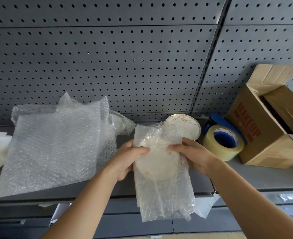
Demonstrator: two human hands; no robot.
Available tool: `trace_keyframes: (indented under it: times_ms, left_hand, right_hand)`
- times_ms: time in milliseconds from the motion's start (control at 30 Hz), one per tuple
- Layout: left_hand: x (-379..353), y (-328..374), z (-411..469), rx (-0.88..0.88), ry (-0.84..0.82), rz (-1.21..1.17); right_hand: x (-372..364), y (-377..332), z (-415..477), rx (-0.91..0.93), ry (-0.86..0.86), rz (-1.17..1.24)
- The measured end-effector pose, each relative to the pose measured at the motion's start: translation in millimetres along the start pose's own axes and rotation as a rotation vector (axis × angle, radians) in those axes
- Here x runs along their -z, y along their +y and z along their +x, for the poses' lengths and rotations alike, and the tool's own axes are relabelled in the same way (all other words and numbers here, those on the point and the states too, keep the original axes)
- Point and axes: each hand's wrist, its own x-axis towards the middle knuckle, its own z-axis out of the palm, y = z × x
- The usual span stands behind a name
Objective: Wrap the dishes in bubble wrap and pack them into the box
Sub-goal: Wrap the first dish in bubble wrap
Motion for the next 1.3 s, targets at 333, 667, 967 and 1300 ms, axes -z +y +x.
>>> trace_keyframes:
  times_ms: [333, 667, 967, 1300]
  left_hand:
    - [8.4, -2.2, 14.7, -0.065, 0.031, 0.096]
    - [10.7, -4.8, 16.1, -0.049, -0.020, 0.011]
    - [9.3, -5.7, 18.3, -0.055, -0.003, -0.064]
    - [2.7, 1.9, 15.2, -0.099, 0.011, -0.024]
  right_hand:
    - [-7.1, -2.7, 15.2, 0.001, -0.026, -0.158]
    - [-3.8, -8.8, 11.8, -0.009, -0.028, -0.130]
    - [-8.9, -3.5, 20.7, 0.011, -0.030, -0.006]
    - [-11.2, -2.7, 23.1, 0.119, -0.057, -0.036]
